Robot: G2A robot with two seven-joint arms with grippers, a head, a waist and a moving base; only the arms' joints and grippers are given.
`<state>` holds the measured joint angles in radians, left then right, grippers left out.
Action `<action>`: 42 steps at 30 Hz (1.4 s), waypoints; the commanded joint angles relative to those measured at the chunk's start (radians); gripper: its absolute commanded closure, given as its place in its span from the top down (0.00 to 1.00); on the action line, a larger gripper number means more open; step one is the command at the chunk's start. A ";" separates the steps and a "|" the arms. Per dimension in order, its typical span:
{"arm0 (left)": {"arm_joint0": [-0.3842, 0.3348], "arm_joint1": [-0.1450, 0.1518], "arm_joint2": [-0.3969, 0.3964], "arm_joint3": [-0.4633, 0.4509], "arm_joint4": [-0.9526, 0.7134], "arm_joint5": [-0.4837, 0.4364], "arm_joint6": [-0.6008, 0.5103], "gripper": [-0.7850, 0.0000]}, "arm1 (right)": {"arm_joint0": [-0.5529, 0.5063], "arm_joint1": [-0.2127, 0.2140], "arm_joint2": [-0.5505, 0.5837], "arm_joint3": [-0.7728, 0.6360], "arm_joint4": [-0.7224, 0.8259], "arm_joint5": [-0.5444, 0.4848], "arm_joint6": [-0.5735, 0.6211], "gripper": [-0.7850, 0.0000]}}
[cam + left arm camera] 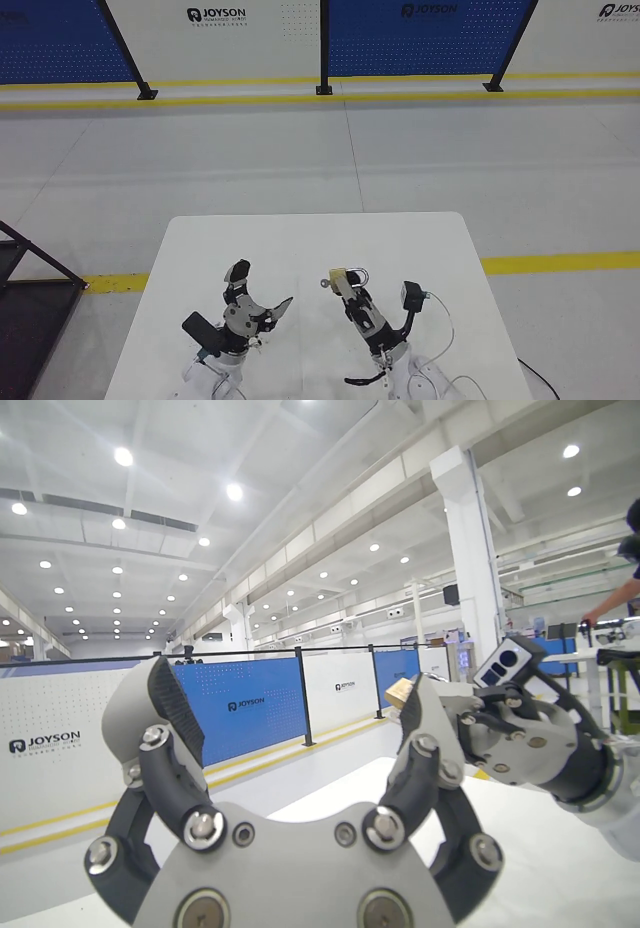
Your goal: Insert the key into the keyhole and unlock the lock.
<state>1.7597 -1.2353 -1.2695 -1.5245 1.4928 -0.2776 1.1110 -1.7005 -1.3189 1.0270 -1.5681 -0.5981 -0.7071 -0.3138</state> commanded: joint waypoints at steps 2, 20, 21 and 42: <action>0.024 0.008 -0.041 -0.013 -0.065 -0.057 -0.031 1.00 | 0.000 0.006 0.009 0.003 -0.009 0.031 0.077 0.00; 0.239 0.065 -0.288 -0.149 -0.706 -0.573 -0.571 1.00 | 0.243 -0.040 -0.272 0.181 -0.044 0.247 0.637 0.00; 0.246 0.069 -0.296 -0.151 -0.765 -0.599 -0.630 1.00 | 0.259 -0.047 -0.290 0.199 -0.048 0.265 0.636 0.00; 0.262 0.086 -0.351 -0.184 -0.966 -0.610 -0.804 1.00 | 0.337 -0.097 -0.410 0.320 -0.131 0.349 0.553 1.00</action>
<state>2.0219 -1.1495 -1.6200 -1.7089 0.5272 -0.8881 0.3072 -1.3595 -1.4179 0.6141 -1.2424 -0.7244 -0.3562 0.2424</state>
